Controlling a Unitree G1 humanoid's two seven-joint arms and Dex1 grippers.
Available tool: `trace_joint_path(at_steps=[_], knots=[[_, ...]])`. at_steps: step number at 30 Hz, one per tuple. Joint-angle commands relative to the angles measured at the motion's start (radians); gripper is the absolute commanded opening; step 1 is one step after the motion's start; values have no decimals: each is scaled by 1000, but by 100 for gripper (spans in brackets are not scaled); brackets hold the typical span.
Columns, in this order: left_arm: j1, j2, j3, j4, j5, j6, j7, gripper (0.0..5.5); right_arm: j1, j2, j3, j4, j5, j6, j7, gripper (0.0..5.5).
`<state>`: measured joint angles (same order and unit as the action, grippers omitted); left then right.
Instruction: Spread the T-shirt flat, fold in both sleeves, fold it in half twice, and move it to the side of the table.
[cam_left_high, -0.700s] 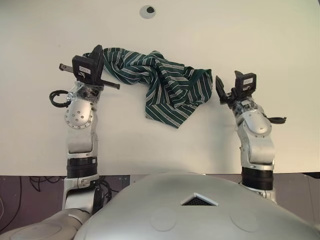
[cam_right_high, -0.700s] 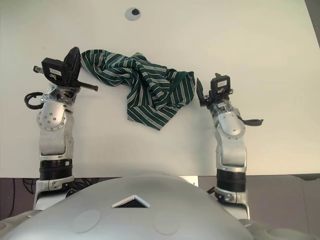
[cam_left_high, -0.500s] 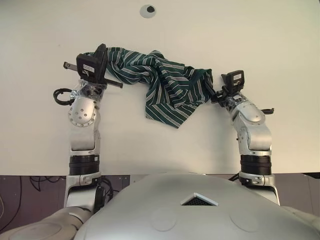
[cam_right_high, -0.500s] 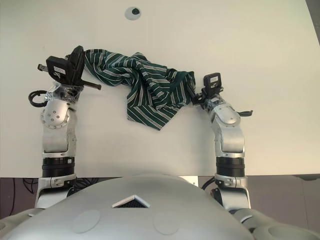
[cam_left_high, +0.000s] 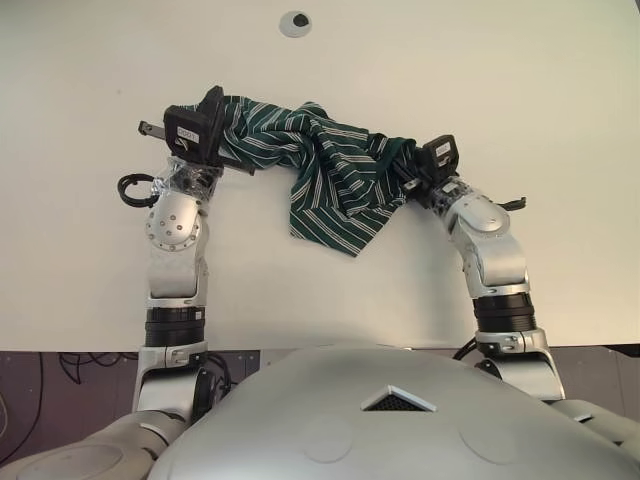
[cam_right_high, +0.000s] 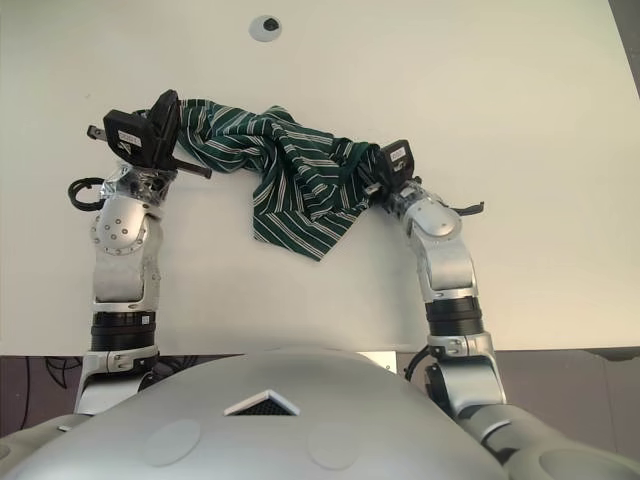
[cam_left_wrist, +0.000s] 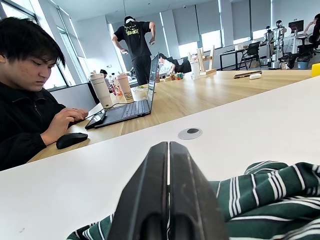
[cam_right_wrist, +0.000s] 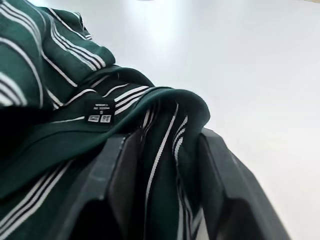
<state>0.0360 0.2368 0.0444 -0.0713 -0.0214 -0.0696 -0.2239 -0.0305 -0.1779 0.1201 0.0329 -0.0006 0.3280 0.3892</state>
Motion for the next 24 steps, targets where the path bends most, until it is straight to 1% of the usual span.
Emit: trace_joint_path(at_steps=[1,5,7,10,13,16,18,21,24], knots=[[-13,7,1,1,1,9,-4,0,48,-50,15,-14,-49,-6,-21,104],[-26,9,2,22,5,4,-3,0,55,-62,20,-54,-82,-97,-54,24],[-38,7,-1,41,13,1,2,0,57,-59,14,-84,-82,-146,-58,7],[-69,-7,-8,87,15,-19,10,0,55,-71,0,-159,-79,-224,-51,6],[-107,-23,-22,147,24,-45,17,0,29,-88,-13,-291,-53,-237,-15,6],[-142,-37,-30,203,30,-81,26,0,-23,-108,-11,-415,-17,-181,30,6],[-157,-49,-34,221,21,-125,20,0,-61,-115,-18,-488,15,-107,54,6],[-167,-67,-59,214,19,-236,-1,0,-128,-137,-41,-582,82,22,85,6],[-170,-80,-86,204,47,-356,7,0,-212,-164,-89,-633,145,148,99,5]])
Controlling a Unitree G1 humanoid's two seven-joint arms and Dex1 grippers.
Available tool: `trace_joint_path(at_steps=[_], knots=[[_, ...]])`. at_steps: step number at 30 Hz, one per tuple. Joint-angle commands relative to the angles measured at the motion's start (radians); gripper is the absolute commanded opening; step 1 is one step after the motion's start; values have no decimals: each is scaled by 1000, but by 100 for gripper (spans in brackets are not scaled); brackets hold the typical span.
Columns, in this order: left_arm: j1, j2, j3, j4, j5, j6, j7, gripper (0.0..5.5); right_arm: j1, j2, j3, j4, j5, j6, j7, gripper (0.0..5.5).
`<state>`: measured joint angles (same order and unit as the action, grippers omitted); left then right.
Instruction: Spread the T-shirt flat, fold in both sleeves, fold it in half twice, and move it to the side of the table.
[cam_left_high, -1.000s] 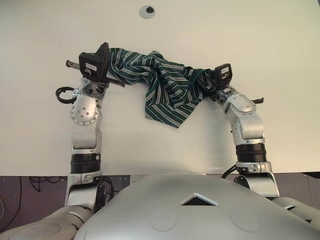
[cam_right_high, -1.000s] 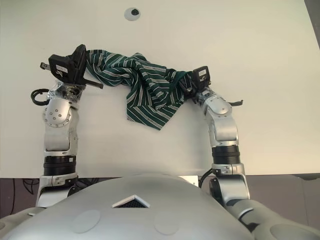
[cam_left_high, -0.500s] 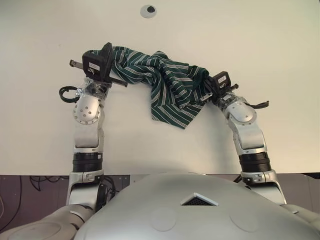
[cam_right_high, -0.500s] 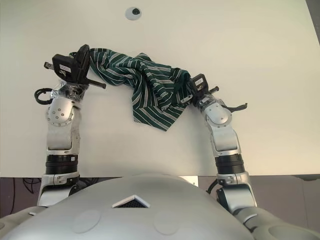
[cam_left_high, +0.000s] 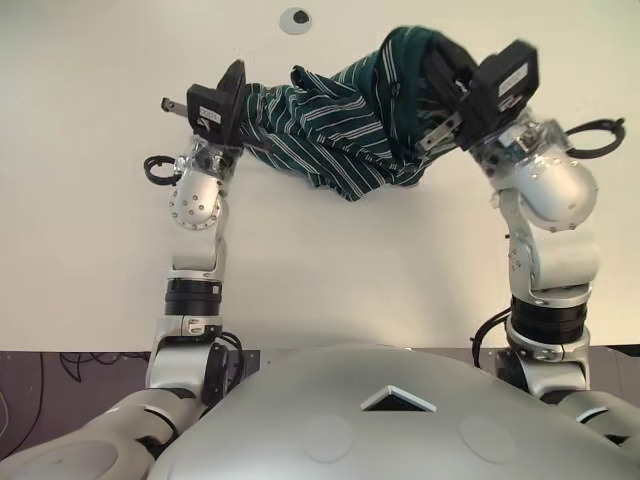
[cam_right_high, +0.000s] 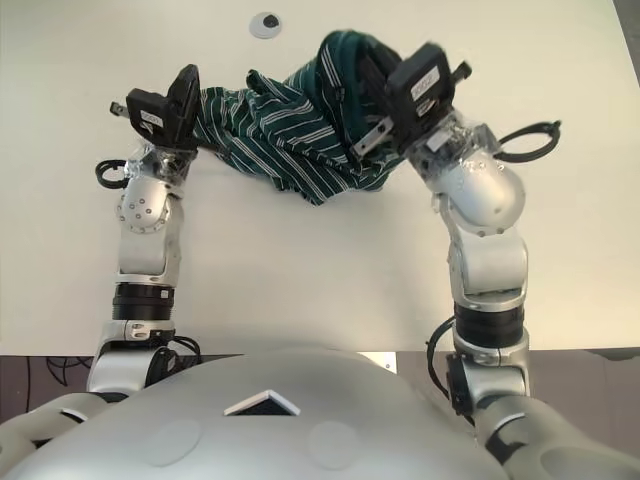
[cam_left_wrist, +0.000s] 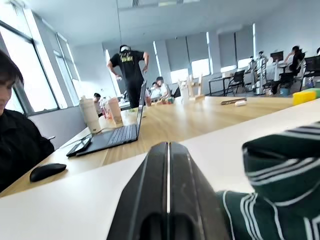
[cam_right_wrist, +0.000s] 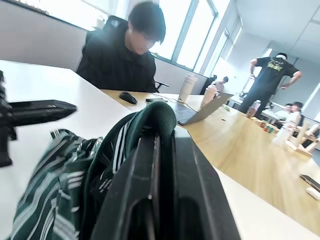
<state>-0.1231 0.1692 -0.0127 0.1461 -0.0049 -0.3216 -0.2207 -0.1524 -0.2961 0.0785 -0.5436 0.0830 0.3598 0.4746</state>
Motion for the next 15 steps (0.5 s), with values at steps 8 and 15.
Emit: trace_joint_path(at_steps=[8,15], knots=[[2,-32,-137,-76,227,-344,62,0,-235,-117,-112,-80,96,290,-10,5],[115,-116,-307,-239,184,-256,32,78,-285,-138,-82,-65,71,330,-30,5]])
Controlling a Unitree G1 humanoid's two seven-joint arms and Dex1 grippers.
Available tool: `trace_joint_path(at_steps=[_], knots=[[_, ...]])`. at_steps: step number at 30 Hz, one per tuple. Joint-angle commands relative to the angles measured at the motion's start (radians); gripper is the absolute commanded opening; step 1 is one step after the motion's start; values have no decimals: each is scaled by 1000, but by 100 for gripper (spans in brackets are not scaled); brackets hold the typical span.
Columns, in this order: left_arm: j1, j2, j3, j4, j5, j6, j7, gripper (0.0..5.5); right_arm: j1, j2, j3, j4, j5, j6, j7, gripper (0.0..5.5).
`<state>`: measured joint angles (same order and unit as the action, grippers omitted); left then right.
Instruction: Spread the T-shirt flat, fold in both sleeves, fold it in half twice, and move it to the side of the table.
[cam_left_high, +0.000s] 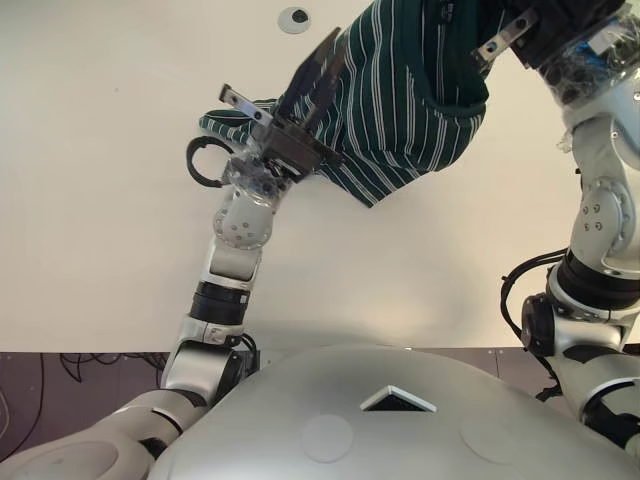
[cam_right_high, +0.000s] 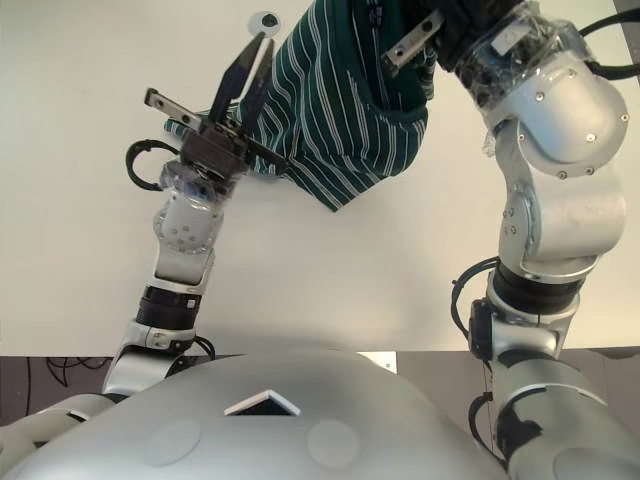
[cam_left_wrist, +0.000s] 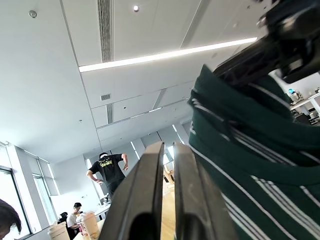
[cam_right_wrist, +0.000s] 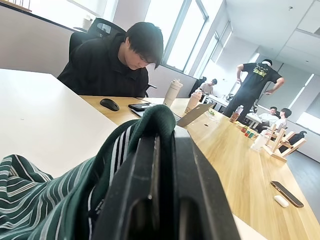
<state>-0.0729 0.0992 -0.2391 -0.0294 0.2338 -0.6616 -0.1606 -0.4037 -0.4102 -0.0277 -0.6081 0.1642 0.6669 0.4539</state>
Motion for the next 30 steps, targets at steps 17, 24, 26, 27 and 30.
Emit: trace_joint_path(at_steps=[17,24,26,27,30], knots=[[283,-181,-511,-168,-20,625,29,259,-12,-14,205,-28,-84,88,-72,5],[200,-128,-535,-197,125,485,129,259,-9,8,241,-13,-91,82,-93,5],[196,-132,-546,-194,118,484,129,259,-5,12,244,-8,-95,79,-93,5],[196,-138,-550,-193,100,493,125,259,-3,13,245,-7,-97,79,-93,5],[168,-139,-573,-194,88,490,108,259,6,18,251,-7,-100,77,-97,5]])
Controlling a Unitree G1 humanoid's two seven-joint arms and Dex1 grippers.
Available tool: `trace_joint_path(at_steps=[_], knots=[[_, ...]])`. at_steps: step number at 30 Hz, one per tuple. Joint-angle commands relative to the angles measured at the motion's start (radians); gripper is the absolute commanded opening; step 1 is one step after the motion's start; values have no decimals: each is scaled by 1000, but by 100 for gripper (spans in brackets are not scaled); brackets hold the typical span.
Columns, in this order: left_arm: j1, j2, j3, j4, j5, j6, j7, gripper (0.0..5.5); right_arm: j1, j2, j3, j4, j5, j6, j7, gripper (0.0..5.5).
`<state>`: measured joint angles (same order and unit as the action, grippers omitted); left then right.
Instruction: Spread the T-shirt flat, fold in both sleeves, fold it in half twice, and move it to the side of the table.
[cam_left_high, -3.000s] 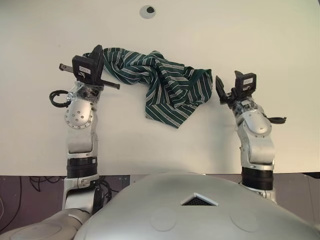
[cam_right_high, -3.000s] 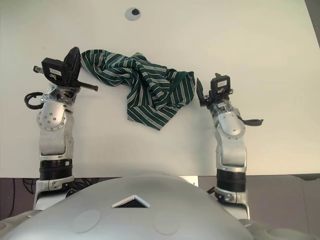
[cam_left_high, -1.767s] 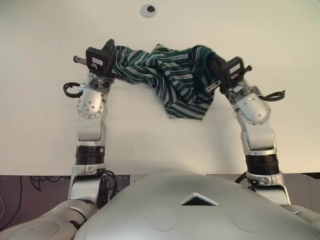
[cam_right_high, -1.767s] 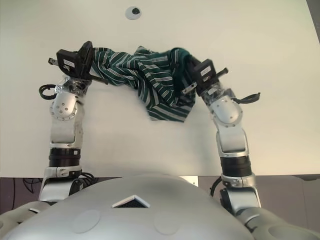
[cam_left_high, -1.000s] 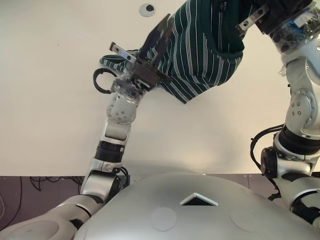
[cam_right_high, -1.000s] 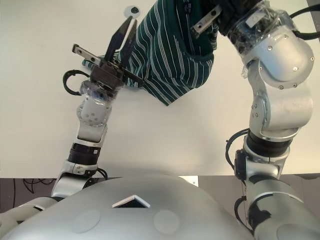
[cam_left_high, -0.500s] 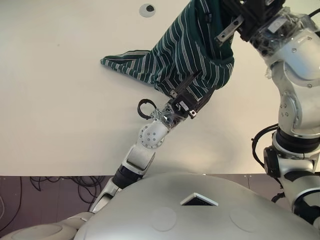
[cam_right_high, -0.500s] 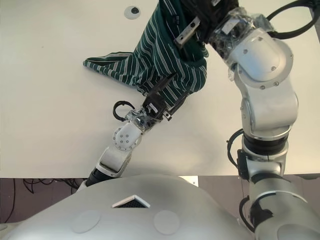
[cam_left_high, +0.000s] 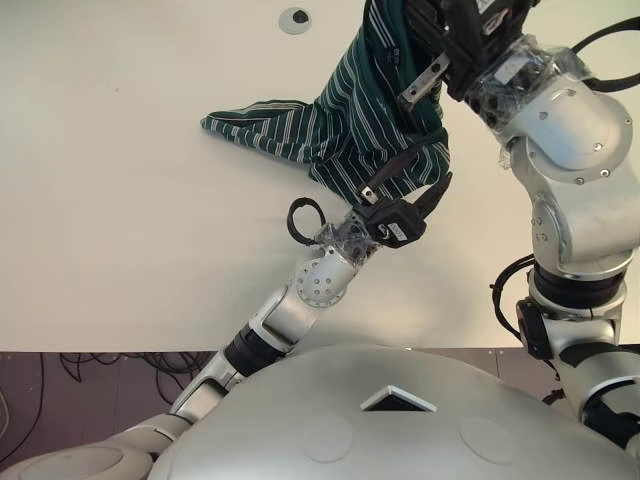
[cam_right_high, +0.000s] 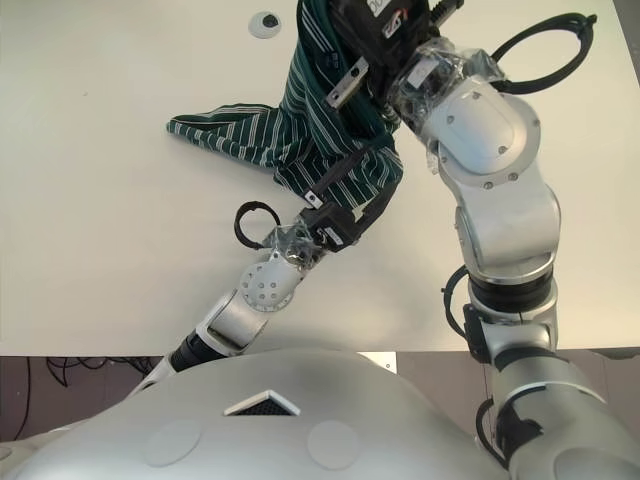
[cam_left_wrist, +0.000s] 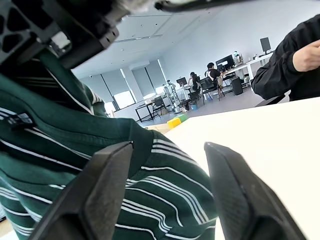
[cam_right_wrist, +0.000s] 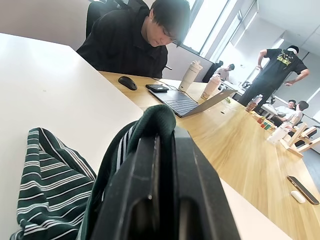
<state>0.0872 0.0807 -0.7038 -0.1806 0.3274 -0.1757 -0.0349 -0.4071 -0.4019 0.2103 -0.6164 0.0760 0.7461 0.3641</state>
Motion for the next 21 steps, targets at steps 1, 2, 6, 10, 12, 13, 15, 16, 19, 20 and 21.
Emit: trace_joint_path(at_steps=[1,2,6,10,12,13,15,16,19,20,21], knots=[[-14,-112,-126,-42,8,-6,-34,259,11,12,17,1,-12,-2,-8,5],[-37,-104,-142,-40,24,-3,-55,259,12,14,19,2,-12,-2,-9,5],[-152,-98,-180,1,60,81,-148,259,19,21,26,6,-14,-7,-18,5],[-242,-103,-218,49,125,188,-231,259,39,26,26,22,-19,-20,-35,5],[-249,-134,-201,73,123,257,-226,259,44,32,29,34,-22,-30,-44,5],[-249,-155,-181,100,111,295,-216,259,45,36,32,41,-22,-36,-49,5],[-257,-199,-119,222,64,323,-166,259,49,44,39,53,-25,-48,-59,5],[-260,-215,-74,275,36,312,-131,259,49,50,42,58,-27,-54,-62,5],[-265,-215,22,321,-27,254,-45,259,49,63,49,72,-29,-67,-68,5],[-262,-208,40,313,-40,237,-32,259,51,65,51,75,-29,-69,-71,5],[-257,-201,52,304,-50,226,-24,259,52,66,52,79,-30,-72,-73,5]])
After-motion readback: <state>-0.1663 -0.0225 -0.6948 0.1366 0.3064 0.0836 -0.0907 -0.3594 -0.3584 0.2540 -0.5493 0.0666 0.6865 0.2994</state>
